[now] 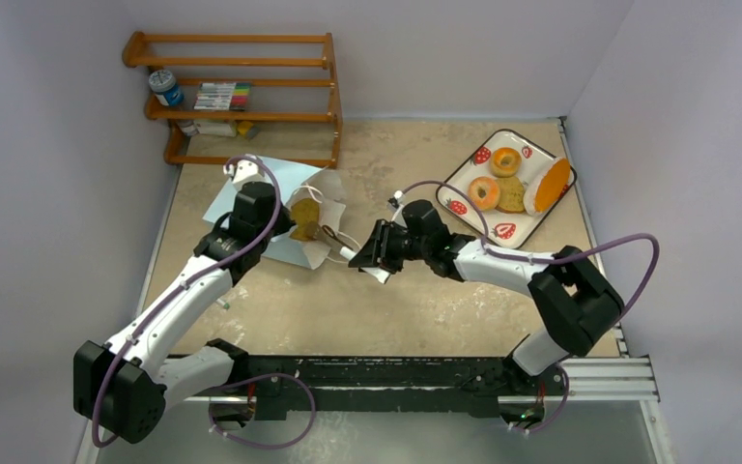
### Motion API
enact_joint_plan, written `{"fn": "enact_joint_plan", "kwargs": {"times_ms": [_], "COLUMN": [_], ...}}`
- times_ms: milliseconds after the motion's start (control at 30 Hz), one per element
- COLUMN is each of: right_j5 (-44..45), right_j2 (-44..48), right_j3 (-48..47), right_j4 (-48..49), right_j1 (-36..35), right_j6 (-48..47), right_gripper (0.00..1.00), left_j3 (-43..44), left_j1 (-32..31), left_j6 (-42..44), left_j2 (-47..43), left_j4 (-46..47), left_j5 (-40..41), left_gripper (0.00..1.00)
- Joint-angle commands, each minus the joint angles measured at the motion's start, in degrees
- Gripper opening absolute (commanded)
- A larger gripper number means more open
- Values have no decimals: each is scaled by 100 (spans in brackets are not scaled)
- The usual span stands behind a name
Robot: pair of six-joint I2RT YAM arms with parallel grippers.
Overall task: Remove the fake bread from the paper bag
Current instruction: Take out the fake bread from the paper bag.
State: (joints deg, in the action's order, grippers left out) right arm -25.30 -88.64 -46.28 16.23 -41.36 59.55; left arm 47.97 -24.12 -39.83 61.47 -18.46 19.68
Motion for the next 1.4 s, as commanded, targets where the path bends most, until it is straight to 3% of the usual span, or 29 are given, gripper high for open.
{"fn": "enact_joint_plan", "kwargs": {"times_ms": [0,1233,1367], "right_j5": [-177,-804,-868], "right_j2": [-81,-1800,-1958], "right_j3": [-233,-1093,-1112], "right_j4": [175,999,1183], "right_j1": [-30,-30,-21], "right_j6": [-26,-31,-22], "right_gripper": [39,41,32], "left_j3": [3,81,82], "left_j1": [12,9,11], "left_j6": [-86,7,28], "left_j2": [-170,5,-4], "left_j4": [285,278,250], "left_j5": [-60,-454,-436], "left_gripper": [0,0,0]}}
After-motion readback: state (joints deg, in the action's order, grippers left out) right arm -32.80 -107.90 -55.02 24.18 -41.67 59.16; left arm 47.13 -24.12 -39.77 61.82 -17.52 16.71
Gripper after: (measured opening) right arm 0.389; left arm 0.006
